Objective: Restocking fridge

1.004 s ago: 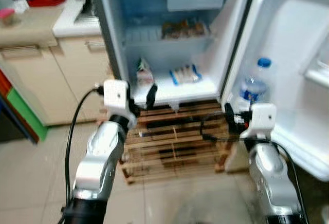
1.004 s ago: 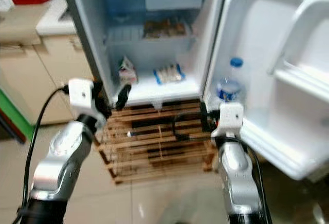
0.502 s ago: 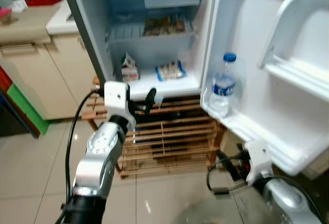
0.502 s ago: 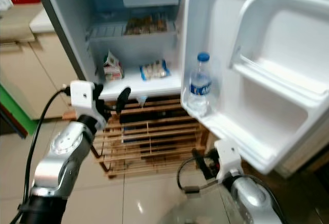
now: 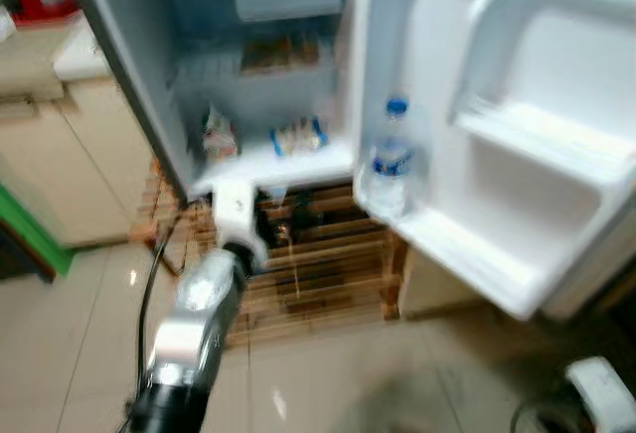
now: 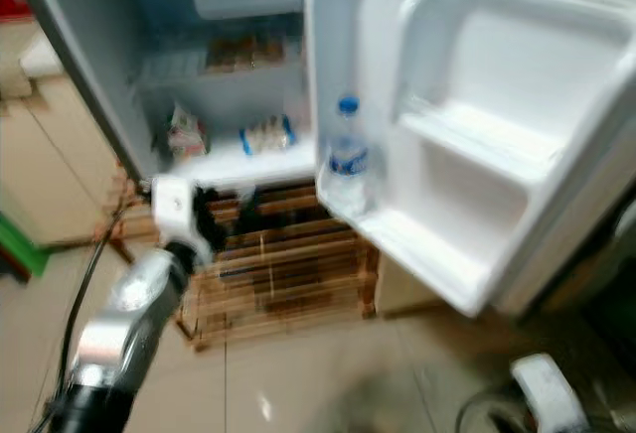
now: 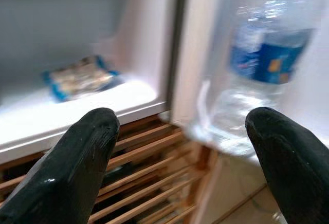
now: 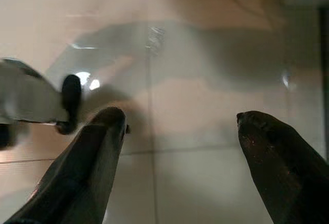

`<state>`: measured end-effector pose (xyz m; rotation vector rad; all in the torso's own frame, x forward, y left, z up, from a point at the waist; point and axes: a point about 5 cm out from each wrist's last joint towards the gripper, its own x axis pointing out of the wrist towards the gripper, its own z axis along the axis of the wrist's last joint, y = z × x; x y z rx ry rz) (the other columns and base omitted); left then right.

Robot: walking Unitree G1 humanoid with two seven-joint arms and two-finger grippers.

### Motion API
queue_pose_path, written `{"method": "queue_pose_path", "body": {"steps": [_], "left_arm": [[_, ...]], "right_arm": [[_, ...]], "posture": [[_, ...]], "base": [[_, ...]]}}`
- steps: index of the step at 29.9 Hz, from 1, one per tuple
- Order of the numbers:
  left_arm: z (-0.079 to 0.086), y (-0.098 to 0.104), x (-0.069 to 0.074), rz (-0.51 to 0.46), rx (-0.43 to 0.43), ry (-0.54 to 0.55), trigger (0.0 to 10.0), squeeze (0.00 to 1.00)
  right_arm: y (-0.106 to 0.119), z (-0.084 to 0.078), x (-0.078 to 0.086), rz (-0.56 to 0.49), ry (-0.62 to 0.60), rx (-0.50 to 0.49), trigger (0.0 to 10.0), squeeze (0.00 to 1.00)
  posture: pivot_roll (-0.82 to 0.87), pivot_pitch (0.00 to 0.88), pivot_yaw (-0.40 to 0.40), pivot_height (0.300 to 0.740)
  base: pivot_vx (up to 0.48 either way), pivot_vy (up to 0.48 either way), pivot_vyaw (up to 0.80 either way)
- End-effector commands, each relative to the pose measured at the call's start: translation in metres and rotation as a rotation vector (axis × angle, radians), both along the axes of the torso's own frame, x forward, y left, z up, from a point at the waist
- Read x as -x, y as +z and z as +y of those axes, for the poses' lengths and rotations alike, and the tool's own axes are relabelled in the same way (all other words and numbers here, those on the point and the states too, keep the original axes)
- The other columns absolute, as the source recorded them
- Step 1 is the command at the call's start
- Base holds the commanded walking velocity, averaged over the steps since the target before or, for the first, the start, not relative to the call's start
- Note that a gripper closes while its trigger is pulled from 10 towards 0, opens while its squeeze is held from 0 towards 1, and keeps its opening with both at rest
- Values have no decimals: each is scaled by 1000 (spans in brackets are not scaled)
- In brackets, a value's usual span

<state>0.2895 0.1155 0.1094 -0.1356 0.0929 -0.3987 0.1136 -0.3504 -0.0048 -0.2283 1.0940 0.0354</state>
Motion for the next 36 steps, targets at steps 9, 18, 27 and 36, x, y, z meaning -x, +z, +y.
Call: {"method": "queue_pose_path", "body": {"steps": [9, 18, 27, 36], "left_arm": [[20, -23, 3, 65, -53, 51, 10000, 0], [15, -21, -1, 50, -40, 59, 10000, 0], [20, -38, 0, 133, -50, 76, 10000, 0], [12, -41, -7, 143, -76, 58, 10000, 0]], "right_arm": [[23, -48, -2, 26, -50, 177, 10000, 0], [80, -53, -74, -396, -146, 257, 10000, 0], [104, -56, -104, -500, -231, 452, 10000, 0], [130, 1, -167, -736, -156, 339, 10000, 0]], "posture": [[-253, 8, 79, 740], [-260, 4, 84, 740], [-257, 0, 86, 740], [-259, 0, 92, 740]], "base": [[-245, 0, 0], [-319, 0, 0], [0, 0, 0], [0, 0, 0]]}}
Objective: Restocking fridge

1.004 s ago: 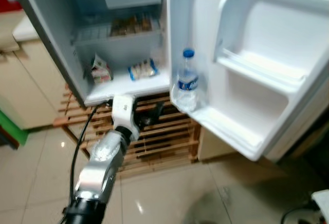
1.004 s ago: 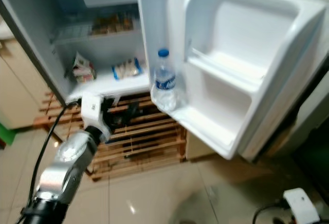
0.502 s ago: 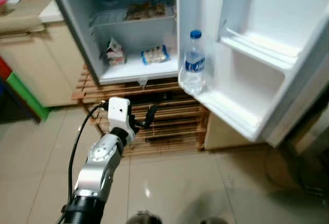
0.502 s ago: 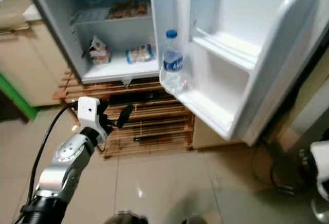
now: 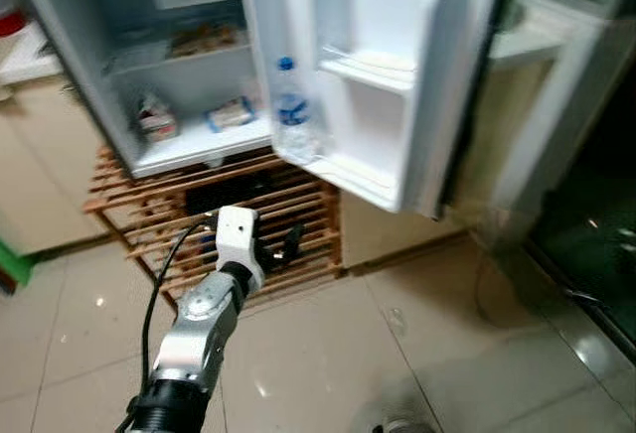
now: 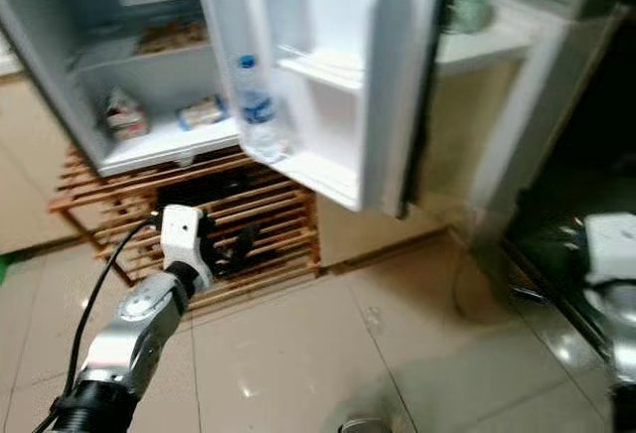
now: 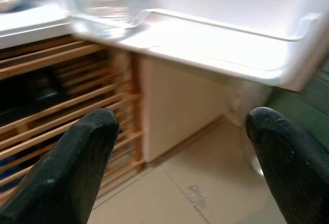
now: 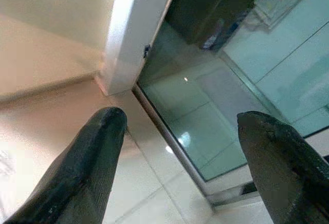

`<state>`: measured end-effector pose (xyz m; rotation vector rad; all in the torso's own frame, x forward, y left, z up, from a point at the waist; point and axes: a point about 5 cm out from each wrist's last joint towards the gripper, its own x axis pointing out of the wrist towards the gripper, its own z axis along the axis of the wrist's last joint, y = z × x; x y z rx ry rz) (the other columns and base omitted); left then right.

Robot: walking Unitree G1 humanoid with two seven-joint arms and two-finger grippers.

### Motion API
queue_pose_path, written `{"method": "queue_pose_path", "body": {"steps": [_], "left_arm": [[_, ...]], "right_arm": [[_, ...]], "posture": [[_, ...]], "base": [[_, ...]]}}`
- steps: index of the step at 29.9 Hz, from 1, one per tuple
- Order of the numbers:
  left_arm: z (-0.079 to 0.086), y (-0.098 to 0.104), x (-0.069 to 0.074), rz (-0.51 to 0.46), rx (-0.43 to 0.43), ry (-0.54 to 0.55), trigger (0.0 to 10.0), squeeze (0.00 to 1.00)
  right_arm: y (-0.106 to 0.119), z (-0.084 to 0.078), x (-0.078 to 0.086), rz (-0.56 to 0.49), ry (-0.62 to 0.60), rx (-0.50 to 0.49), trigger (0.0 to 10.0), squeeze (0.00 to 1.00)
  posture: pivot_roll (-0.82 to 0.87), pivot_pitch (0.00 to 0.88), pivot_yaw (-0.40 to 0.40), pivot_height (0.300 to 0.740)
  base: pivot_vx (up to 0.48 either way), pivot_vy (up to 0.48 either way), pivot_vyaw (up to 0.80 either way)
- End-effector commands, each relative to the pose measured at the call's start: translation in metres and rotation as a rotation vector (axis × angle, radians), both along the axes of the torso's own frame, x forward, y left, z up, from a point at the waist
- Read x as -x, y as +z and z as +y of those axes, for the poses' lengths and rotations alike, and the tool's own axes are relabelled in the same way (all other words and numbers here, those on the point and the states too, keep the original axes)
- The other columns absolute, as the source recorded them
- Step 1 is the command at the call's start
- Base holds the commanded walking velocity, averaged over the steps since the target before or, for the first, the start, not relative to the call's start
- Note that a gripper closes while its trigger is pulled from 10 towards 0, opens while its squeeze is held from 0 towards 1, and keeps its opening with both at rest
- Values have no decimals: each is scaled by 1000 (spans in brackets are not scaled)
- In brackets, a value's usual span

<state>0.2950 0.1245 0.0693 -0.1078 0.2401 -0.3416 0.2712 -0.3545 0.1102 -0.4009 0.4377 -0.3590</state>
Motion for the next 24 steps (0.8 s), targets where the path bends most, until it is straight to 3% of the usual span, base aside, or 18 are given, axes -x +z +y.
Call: {"method": "queue_pose_path", "body": {"steps": [1, 2, 5, 10, 13, 19, 21, 24], "left_arm": [[2, -1, -2, 2, -18, 14, 10000, 0], [2, -1, -2, 2, -18, 14, 10000, 0], [0, 0, -3, -8, -11, 14, 10000, 0], [0, 1, -4, -15, -11, 21, 10000, 0], [5, -2, -2, -10, -5, 53, 10000, 0], [15, -21, 7, 117, 2, 98, 10000, 0], [15, -21, 7, 117, 2, 98, 10000, 0], [21, -36, 12, 195, -45, 112, 10000, 0]], "right_arm": [[19, 13, -18, -80, 39, 18, 10000, 0], [19, 13, -18, -80, 39, 18, 10000, 0], [25, 29, -44, -119, 67, 16, 10000, 0], [32, 37, -59, -137, 74, 23, 10000, 0], [45, 55, -83, -176, 112, -2, 10000, 0], [60, 71, -102, -219, 141, -43, 10000, 0], [60, 71, -102, -219, 141, -43, 10000, 0], [70, 90, -114, -254, 193, -81, 10000, 0]], "posture": [[-260, 0, 92, 740], [-260, 0, 92, 740], [-251, 0, 89, 740], [-227, 0, 70, 740], [-189, 0, 42, 740], [-155, 0, 23, 740], [-155, 0, 23, 740], [-142, 0, 13, 740]], "base": [[0, 0, 0], [0, 0, 0], [0, 0, 0], [0, 0, 0], [0, 0, 0], [0, 0, 0], [0, 0, 0], [0, 0, 0]]}}
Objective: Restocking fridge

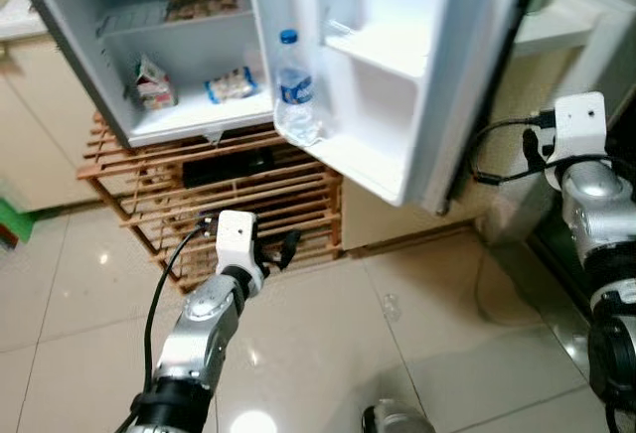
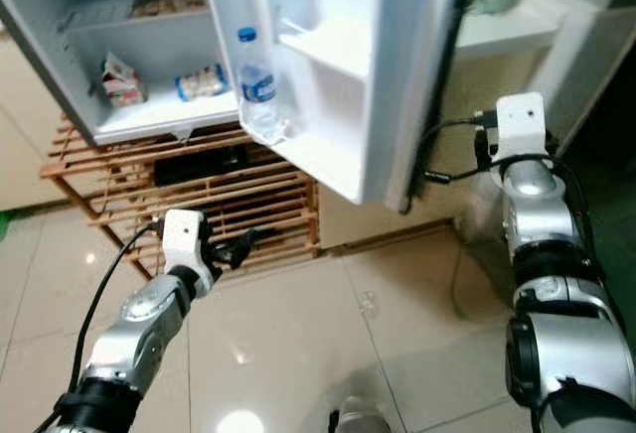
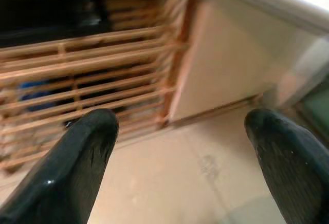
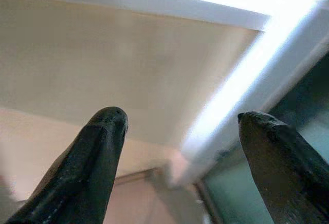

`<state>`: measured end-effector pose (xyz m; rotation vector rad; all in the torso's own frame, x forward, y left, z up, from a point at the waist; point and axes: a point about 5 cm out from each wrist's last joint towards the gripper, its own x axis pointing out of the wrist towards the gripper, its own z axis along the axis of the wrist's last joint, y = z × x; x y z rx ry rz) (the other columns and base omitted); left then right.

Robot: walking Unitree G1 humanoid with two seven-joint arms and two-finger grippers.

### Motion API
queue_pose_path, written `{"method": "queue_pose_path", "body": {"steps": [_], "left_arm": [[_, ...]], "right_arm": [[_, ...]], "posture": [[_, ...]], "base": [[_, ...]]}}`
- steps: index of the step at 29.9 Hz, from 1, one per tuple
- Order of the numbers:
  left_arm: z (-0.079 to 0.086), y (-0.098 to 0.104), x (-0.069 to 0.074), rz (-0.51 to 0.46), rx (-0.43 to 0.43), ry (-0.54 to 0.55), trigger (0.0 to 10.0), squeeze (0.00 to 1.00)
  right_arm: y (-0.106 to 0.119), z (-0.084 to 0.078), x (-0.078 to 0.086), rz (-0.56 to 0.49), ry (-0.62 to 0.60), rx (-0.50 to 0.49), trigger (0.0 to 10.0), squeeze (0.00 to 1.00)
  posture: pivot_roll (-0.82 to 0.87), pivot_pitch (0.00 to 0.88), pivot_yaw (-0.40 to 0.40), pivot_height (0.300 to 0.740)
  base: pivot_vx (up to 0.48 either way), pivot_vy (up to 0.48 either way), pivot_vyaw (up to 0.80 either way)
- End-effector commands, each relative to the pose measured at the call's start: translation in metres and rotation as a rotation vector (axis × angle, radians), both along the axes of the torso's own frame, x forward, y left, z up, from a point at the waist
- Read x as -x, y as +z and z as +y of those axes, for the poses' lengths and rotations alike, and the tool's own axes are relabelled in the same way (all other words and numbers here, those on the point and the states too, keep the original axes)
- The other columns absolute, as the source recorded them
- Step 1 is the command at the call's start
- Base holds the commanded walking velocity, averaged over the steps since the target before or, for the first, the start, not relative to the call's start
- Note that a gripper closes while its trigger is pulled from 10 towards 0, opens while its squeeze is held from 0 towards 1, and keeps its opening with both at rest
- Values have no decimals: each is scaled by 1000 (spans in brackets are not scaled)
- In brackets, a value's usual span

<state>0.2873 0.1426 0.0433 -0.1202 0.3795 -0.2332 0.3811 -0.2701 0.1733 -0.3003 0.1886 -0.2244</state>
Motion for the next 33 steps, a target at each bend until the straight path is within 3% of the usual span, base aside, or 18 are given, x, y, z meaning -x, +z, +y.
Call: {"method": "queue_pose_path", "body": {"steps": [1, 3, 5, 8, 11, 14, 16, 18, 19, 20, 21, 24, 25, 26, 27, 29, 31, 33], "left_arm": [[2, -10, 4, 52, -19, 13, 10000, 0], [11, -30, 11, 196, -80, 47, 10000, 0], [16, -38, 14, 253, -95, 72, 10000, 0], [37, -75, 37, 541, -153, 124, 10000, 0], [42, -82, 45, 597, -172, 123, 10000, 0], [51, -97, 64, 709, -232, 97, 10000, 0], [52, -103, 72, 755, -247, 85, 10000, 0], [55, -115, 91, 836, -270, 56, 10000, 0], [55, -115, 91, 836, -270, 56, 10000, 0], [56, -120, 100, 869, -279, 46, 10000, 0], [58, -124, 107, 887, -293, 41, 10000, 0], [56, -121, 100, 820, -285, 44, 10000, 0], [51, -116, 87, 743, -273, 26, 10000, 0], [51, -116, 87, 743, -273, 26, 10000, 0], [45, -107, 70, 635, -286, -12, 10000, 0], [43, -102, 63, 588, -295, -20, 10000, 0], [34, -85, 38, 429, -326, -55, 10000, 0], [30, -74, 26, 319, -334, -76, 10000, 0]], "right_arm": [[7, 6, -4, -20, 28, 10, 10000, 0], [12, 22, -11, -42, 85, -31, 10000, 0], [13, 27, -13, -51, 105, -48, 10000, 0], [21, 72, -18, -95, 295, -146, 10000, 0], [23, 91, -16, -100, 379, -162, 10000, 0], [30, 136, 1, -102, 609, -202, 10000, 0], [35, 152, 11, -108, 693, -235, 10000, 0], [53, 180, 40, -128, 894, -378, 10000, 0], [53, 180, 40, -128, 894, -378, 10000, 0], [61, 189, 56, -131, 1000, -428, 10000, 0], [66, 188, 75, -125, 1095, -501, 10000, 0], [54, 167, 76, -94, 1023, -557, 10000, 0], [39, 149, 67, -87, 873, -515, 10000, 0], [39, 149, 67, -87, 873, -515, 10000, 0], [19, 127, 56, -74, 683, -454, 10000, 0], [11, 119, 54, -63, 617, -411, 10000, 0], [-15, 98, 56, -27, 446, -288, 10000, 0], [-25, 95, 63, 9, 393, -342, 10000, 0]], "posture": [[-142, 0, 13, 740], [-142, 0, 14, 740], [-142, 0, 14, 740], [-161, 0, 32, 740], [-167, 0, 37, 740], [-182, 0, 52, 740], [-182, 0, 52, 740], [-198, 0, 66, 740], [-198, 0, 66, 740], [-198, 0, 66, 740], [-210, 0, 76, 740], [-208, 0, 74, 740], [-208, 0, 74, 740], [-208, 0, 74, 740], [-205, 0, 70, 740], [-203, 0, 67, 740], [-199, 0, 64, 740], [-195, 0, 62, 740]], "base": [[0, 0, 0], [0, 0, 0], [0, 0, 0], [0, 0, 0], [0, 0, 0], [0, 0, 0], [0, 0, 0], [0, 0, 0], [0, 0, 0], [0, 0, 0], [0, 0, 0], [0, 0, 0], [0, 0, 0], [0, 0, 0], [0, 0, 0], [0, 0, 0], [0, 0, 0], [0, 0, 0]]}}
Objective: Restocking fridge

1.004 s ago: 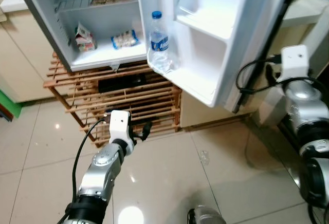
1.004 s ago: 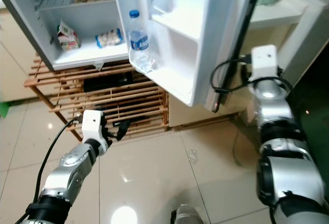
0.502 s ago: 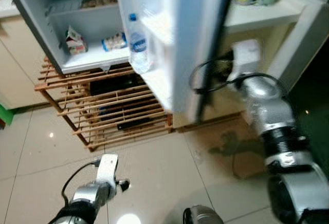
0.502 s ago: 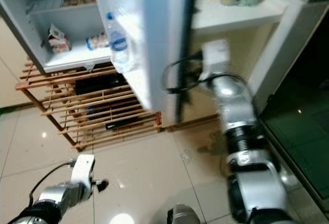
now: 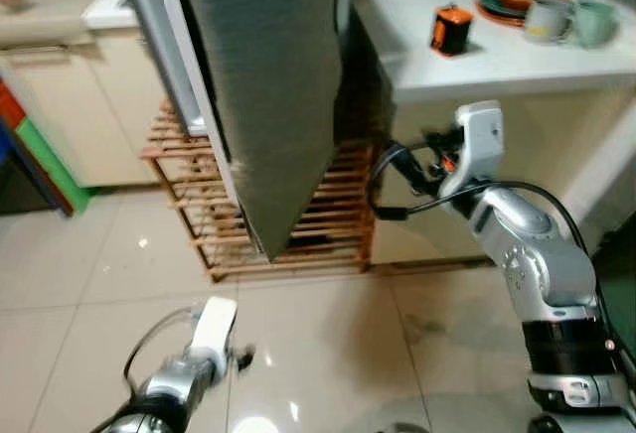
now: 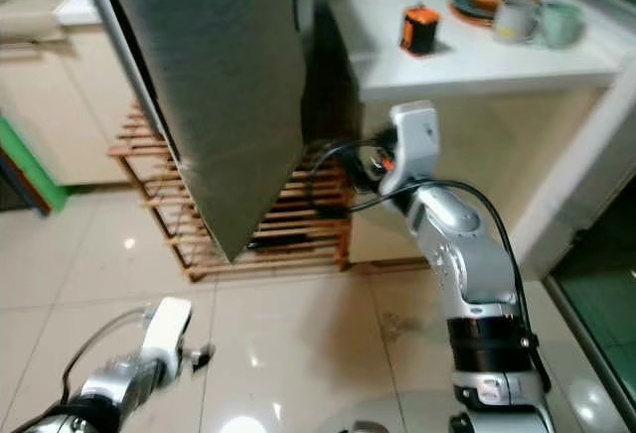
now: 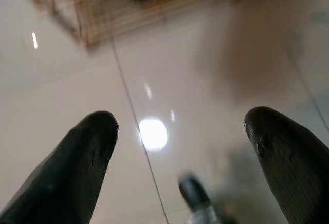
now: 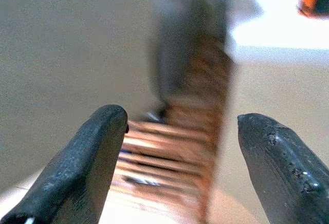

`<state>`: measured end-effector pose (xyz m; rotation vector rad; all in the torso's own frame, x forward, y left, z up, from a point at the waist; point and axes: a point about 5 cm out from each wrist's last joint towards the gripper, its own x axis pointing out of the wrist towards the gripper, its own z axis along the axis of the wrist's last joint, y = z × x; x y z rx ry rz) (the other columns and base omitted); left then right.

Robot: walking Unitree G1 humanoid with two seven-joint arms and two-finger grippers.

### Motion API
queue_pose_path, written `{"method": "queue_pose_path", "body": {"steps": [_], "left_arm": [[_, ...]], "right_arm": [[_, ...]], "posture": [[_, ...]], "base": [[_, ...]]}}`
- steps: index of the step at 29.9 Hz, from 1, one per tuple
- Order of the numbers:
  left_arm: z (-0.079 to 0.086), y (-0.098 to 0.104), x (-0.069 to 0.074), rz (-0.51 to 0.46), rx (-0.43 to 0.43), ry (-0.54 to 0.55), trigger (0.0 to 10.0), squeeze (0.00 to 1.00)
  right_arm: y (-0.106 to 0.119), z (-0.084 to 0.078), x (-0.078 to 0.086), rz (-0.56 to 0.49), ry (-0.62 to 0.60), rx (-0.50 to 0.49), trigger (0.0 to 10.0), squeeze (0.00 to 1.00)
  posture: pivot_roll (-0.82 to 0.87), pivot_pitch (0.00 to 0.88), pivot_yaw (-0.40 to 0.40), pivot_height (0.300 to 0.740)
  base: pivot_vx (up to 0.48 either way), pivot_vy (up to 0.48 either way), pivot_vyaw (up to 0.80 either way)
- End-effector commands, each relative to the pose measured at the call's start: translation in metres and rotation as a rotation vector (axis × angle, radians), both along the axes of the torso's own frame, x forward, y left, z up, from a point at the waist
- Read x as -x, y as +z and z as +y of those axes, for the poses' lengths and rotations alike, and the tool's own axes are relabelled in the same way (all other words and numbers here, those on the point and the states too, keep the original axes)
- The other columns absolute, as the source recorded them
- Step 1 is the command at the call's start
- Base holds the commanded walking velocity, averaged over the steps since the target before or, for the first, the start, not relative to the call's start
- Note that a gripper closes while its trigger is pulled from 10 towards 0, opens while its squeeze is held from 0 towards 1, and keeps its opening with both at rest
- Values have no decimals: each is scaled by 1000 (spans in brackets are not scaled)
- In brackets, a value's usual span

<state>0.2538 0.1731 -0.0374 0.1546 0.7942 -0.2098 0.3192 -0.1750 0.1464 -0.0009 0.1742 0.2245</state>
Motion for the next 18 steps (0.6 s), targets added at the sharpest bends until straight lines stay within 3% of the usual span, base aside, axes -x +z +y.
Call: {"method": "queue_pose_path", "body": {"steps": [1, 3, 6, 7, 8, 12, 18], "left_arm": [[-11, 28, -24, -212, 25, -72, 10000, 0], [-18, 40, -32, -312, 53, -96, 10000, 0], [-26, 61, -44, -409, 98, -89, 10000, 0], [-37, 102, -62, -586, 193, -58, 10000, 0], [-37, 102, -62, -586, 193, -58, 10000, 0], [-40, 161, -78, -827, 251, -3, 10000, 0], [-36, 187, -87, -894, 257, 40, 10000, 0]], "right_arm": [[-9, -1, 8, 27, -53, 6, 10000, 0], [-15, -2, 11, 30, -71, 49, 10000, 0], [-19, -2, 12, 37, -89, 17, 10000, 0], [-22, -1, 12, 5, -108, 33, 10000, 0], [-22, -1, 12, 5, -108, 33, 10000, 0], [-25, -2, 10, -45, -155, 15, 10000, 0], [-17, 1, 7, -84, -149, -26, 10000, 0]], "posture": [[-192, 0, 61, 740], [-192, 0, 61, 740], [-190, 0, 64, 740], [-189, 0, 66, 740], [-189, 0, 66, 740], [-182, 0, 69, 740], [-179, 0, 72, 740]], "base": [[0, 0, 0], [0, 0, 0], [0, 0, 0], [0, 0, 0], [0, 0, 0], [0, 210, 0], [0, 437, 0]]}}
